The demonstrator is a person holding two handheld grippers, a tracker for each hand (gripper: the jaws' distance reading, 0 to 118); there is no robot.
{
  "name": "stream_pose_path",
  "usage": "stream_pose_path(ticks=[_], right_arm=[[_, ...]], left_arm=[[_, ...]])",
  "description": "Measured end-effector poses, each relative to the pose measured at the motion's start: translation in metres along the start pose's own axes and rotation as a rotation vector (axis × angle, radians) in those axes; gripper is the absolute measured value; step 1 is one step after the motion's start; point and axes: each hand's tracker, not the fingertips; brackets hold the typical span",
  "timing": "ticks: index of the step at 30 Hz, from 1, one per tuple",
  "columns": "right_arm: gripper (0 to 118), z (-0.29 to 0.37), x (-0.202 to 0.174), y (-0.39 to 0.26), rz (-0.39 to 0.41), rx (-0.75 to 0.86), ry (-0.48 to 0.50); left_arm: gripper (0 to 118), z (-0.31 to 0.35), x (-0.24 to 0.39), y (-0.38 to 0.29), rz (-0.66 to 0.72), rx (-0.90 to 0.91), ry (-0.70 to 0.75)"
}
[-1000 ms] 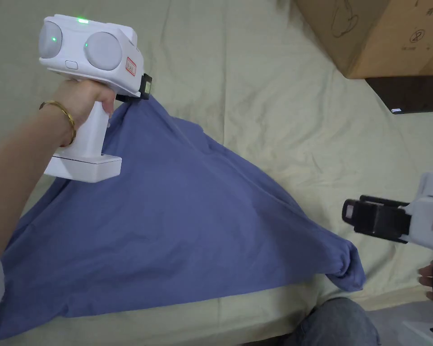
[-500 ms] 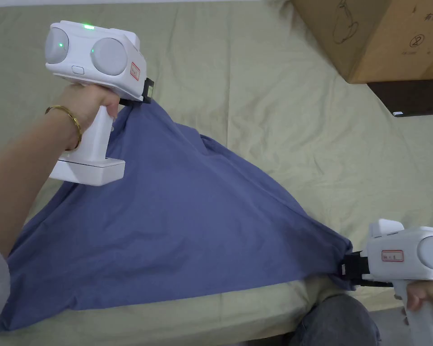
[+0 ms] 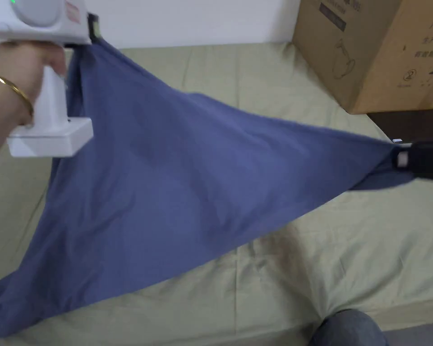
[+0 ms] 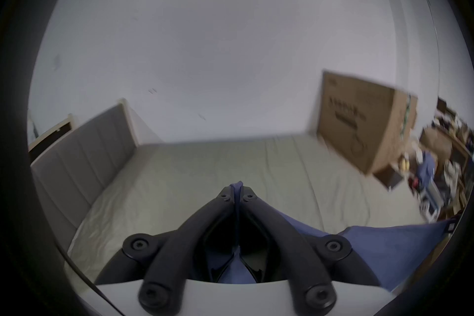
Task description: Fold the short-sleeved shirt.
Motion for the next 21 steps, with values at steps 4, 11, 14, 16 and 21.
stream_pose_path(ticks=[4, 11, 14, 16, 21], right_arm=[[1, 0.043, -0.005, 0.057, -0.047, 0.110, 0.045], [1, 0.114, -0.048, 0.152, 0.074, 0.361, -0.031], [1, 0.143, -0.066, 0.192, 0.119, 0.445, -0.063], [1, 0.157, -0.077, 0.216, 0.149, 0.479, -0.085], [1, 0.168, -0.100, 0.259, 0.155, 0.488, -0.132]], left_arm=[[0, 0.055, -0.053, 0.049, 0.106, 0.147, 0.041], [0, 0.147, -0.095, 0.106, 0.098, 0.334, 0.121], [0, 0.174, -0.105, 0.123, 0.116, 0.386, 0.150], [0, 0.183, -0.116, 0.133, 0.137, 0.399, 0.164], [0, 0.178, -0.137, 0.160, 0.138, 0.377, 0.190]])
